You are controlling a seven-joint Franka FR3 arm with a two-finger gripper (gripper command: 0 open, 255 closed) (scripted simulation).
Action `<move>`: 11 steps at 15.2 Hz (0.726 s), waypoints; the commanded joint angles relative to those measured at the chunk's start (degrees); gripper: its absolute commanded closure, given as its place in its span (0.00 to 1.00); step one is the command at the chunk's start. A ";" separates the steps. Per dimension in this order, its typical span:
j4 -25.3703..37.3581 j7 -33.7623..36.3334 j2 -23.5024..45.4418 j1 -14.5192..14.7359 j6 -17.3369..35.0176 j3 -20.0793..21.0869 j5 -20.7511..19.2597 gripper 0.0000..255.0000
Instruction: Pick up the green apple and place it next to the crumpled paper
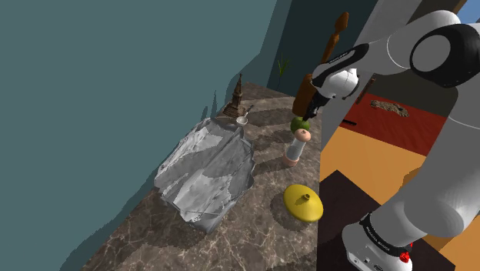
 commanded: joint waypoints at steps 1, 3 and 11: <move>-0.01 0.86 -1.12 0.39 -0.88 -0.53 -1.12 1.00; 0.19 1.83 -2.28 0.78 -1.97 -1.07 -2.36 1.00; 1.56 5.51 -6.63 1.98 -6.60 -2.71 -6.97 1.00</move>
